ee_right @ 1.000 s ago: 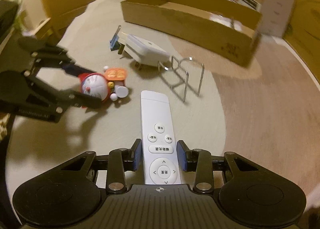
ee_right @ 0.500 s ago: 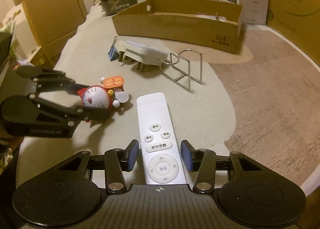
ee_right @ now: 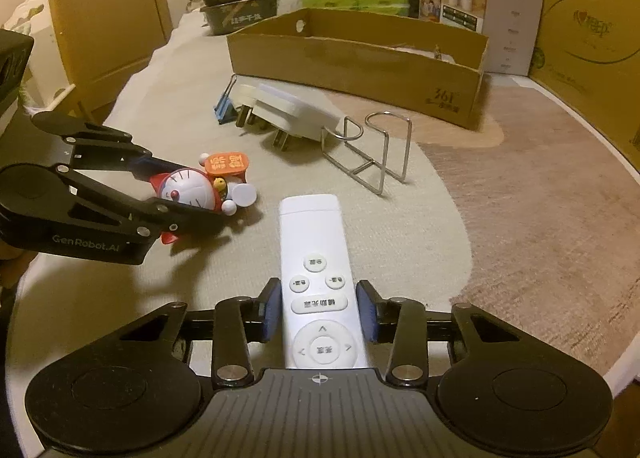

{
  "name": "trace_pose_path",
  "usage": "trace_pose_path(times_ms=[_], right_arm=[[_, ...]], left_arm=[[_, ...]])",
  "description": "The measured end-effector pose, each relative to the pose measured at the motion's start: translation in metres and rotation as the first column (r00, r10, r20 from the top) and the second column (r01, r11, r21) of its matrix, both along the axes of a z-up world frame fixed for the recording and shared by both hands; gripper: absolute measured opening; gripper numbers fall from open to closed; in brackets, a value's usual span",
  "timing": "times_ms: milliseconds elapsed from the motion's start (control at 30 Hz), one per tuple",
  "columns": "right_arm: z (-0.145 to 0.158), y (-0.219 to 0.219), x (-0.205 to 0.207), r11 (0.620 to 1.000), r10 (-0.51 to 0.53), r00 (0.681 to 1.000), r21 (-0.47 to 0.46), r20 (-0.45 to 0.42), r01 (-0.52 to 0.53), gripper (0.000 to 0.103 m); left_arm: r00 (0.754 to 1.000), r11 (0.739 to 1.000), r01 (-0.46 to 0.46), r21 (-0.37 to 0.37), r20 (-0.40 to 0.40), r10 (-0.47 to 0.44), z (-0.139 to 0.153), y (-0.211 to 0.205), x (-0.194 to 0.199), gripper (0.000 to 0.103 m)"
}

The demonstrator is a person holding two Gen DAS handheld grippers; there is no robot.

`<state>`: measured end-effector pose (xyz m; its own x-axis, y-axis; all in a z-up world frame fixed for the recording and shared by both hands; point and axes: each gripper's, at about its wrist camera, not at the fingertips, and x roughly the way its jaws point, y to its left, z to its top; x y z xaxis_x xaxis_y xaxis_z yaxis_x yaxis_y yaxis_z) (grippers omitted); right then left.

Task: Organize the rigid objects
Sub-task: 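Carry the figure and remote with both tools over the cardboard tray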

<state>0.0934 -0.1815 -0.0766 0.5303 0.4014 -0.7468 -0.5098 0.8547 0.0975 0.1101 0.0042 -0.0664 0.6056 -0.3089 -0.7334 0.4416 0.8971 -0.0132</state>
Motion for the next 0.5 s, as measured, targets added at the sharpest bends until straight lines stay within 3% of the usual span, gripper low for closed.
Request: trace_pose_path(times_ms=[500], right_arm=[[0.027, -0.003, -0.012, 0.995, -0.092, 0.994, 0.046, 0.050, 0.090, 0.039]], left_arm=[[0.996, 0.994, -0.091, -0.059, -0.024, 0.090, 0.018, 0.012, -0.015, 0.042]])
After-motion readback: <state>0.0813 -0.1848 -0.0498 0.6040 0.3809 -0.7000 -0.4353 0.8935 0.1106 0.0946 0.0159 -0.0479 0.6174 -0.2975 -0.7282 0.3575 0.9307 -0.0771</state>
